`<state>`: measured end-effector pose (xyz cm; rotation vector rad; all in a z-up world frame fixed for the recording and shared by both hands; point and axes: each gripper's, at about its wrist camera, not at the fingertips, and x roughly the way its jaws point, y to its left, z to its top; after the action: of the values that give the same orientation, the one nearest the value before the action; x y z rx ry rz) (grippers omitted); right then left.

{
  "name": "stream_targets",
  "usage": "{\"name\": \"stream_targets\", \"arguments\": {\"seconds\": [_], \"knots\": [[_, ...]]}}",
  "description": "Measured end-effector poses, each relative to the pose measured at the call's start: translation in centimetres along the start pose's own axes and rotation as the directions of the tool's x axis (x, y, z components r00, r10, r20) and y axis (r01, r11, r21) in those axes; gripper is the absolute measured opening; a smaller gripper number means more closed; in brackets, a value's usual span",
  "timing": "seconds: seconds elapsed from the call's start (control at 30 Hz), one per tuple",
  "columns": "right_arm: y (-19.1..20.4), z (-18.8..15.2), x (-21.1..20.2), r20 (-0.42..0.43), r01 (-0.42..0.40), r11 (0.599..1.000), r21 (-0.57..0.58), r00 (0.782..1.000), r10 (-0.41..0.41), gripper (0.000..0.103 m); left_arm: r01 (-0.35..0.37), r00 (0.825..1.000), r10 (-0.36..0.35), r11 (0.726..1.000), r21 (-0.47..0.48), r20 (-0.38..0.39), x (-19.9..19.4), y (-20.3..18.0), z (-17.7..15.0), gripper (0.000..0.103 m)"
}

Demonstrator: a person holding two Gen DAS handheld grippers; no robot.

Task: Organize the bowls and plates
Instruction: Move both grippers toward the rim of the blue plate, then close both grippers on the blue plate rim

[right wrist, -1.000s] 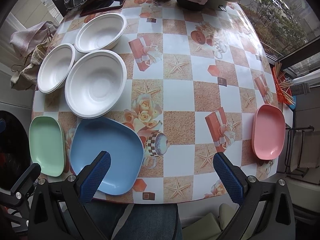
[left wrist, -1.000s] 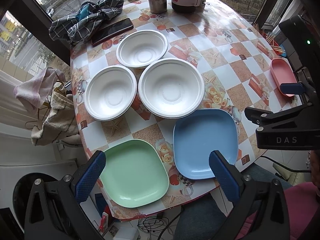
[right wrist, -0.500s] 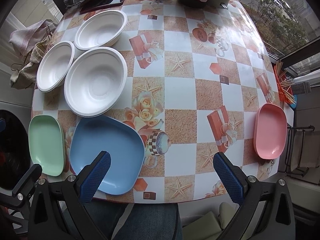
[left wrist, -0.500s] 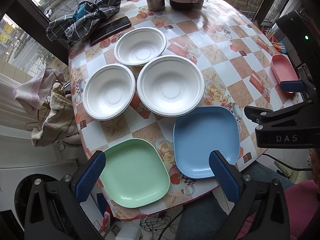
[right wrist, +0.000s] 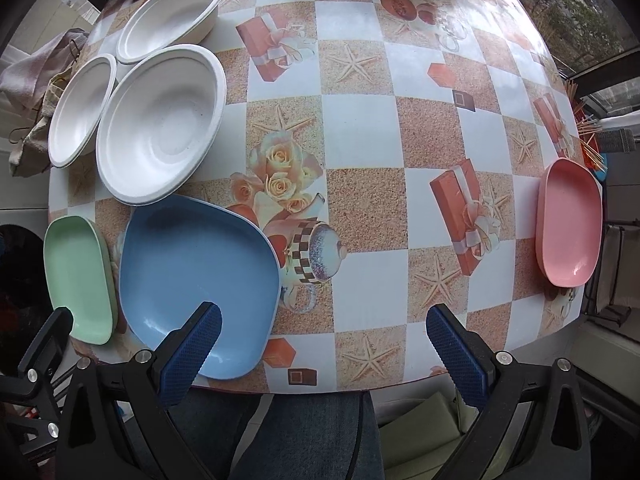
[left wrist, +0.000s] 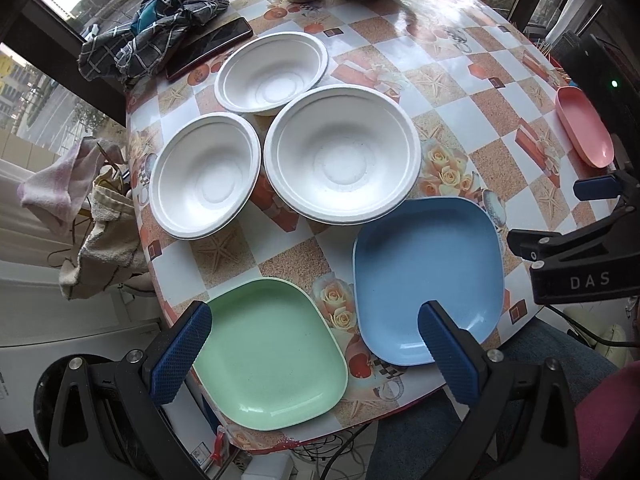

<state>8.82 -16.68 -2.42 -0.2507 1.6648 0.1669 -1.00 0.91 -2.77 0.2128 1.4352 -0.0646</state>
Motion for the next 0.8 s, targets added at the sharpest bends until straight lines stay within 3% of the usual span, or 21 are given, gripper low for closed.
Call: {"name": "stream_targets", "arguments": {"seconds": [0.47, 0.57, 0.7, 0.8], "knots": [[0.9, -1.6, 7.6, -0.156, 0.059, 0.996, -0.071, 0.985, -0.069, 0.103, 0.038, 0.992, -0.04, 0.999, -0.023, -0.117, 6.0, -1.6, 0.9, 0.103], [0.5, -2.1, 7.7, -0.145, 0.059, 0.996, -0.071, 0.987, -0.069, 0.103, 0.041, 0.991, -0.043, 0.999, -0.025, -0.126, 6.6, -2.2, 0.7, 0.103], [-0.3, -2.4, 6.9, -0.078, 0.178, 0.977, -0.119, 0.979, -0.188, 0.103, 0.057, 0.989, -0.062, 0.998, -0.038, -0.134, 7.2, -3.0, 0.7, 0.103], [-1.7, -2.7, 6.8, -0.08, 0.195, 0.976, -0.1, 0.976, -0.203, 0.103, 0.071, 0.988, -0.076, 0.997, -0.044, -0.135, 7.5, -3.8, 0.9, 0.103]]}}
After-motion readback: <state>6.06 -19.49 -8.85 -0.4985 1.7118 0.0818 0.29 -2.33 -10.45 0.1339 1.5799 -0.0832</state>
